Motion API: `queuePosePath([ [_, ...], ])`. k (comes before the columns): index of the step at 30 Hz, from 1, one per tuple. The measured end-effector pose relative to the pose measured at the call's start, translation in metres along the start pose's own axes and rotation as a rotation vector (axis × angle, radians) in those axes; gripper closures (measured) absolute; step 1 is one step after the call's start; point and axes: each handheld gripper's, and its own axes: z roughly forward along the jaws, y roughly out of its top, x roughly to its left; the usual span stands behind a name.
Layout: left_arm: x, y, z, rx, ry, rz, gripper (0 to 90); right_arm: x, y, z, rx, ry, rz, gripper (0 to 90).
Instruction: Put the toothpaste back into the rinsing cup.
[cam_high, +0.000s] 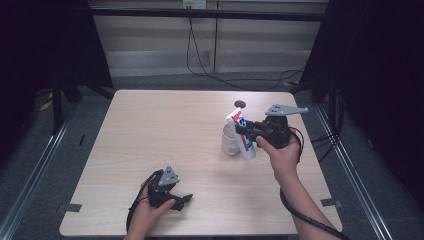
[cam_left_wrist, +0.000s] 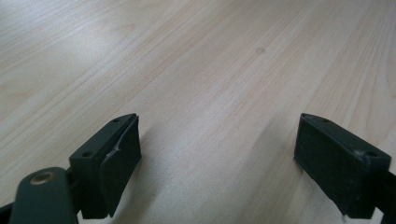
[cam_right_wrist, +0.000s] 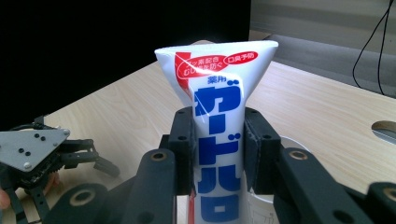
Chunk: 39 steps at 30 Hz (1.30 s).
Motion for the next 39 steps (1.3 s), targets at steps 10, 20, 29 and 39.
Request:
queuePosePath([
  [10, 0.0, 0.0, 0.0, -0.001, 0.0, -0.001, 14.3, -0.002, 0.01, 0.004, -0.004, -0.009, -0.003, 68.6],
  [20, 0.0, 0.0, 0.0, -0.001, 0.0, -0.001, 14.3, -0.002, 0.019, 0.005, -0.029, -0.025, -0.008, 68.5],
  [29, 0.0, 0.0, 0.0, -0.001, 0.0, -0.001, 14.3, -0.006, 0.025, 0.012, -0.046, -0.045, -0.006, 68.5],
  [39, -0.001, 0.0, 0.001, -0.009, 0.001, -0.011, 14.3, -0.012, 0.03, 0.015, -0.065, -0.078, 0.006, 68.4],
])
